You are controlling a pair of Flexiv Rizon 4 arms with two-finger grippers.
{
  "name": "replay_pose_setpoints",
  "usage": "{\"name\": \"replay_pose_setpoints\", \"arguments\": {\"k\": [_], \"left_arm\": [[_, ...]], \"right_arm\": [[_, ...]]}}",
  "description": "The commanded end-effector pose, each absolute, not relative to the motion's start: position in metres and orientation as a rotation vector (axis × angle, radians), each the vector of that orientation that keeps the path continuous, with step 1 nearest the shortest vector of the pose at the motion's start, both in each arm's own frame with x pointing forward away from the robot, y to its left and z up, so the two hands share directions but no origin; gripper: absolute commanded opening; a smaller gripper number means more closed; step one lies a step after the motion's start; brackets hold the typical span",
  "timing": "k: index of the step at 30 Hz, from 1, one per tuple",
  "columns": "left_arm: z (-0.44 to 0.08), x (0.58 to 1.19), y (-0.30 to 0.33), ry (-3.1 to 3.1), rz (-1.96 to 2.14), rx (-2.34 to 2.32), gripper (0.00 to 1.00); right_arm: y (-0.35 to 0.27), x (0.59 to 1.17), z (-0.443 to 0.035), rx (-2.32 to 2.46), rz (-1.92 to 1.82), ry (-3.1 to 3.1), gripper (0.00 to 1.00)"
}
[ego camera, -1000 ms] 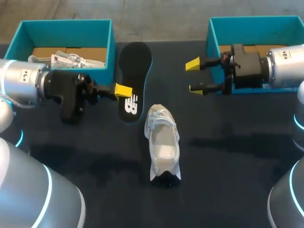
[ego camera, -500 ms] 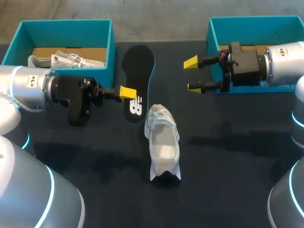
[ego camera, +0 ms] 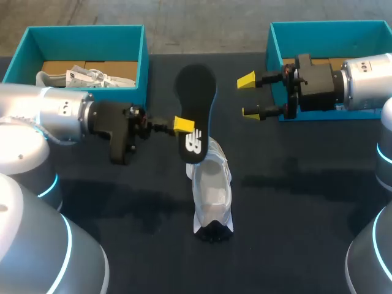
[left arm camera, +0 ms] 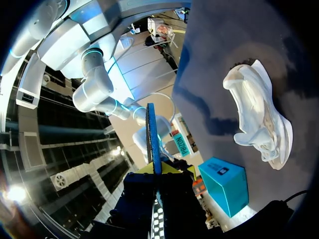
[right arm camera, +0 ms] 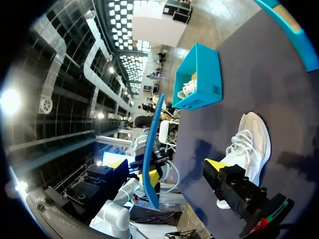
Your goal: Take the shoe out of the shoebox, open the shoe tongue, remove and reinsert the insole, then place the shoe into the shoebox
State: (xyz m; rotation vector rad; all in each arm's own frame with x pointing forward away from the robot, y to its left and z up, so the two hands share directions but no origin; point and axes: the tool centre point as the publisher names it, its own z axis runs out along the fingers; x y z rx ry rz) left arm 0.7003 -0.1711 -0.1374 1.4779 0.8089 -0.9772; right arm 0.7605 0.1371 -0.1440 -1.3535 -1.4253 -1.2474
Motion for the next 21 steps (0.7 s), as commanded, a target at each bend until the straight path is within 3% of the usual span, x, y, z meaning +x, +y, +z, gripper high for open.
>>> {"name": "replay_pose_setpoints", "arguments": {"k": [1,21], "left_arm": [[-0.145,0.712,-0.189,0.798,-0.98,1.473,0.0],[-0.165,0.715,-0.207,0.846,-0.975,1.498,0.0]], "right_arm": [[0.141,0.764,-0.148,-1.347,-1.234,-1.424,1.0],[0.164,0.754,-0.155,-1.326,-1.202,-1.486,0.99]]}}
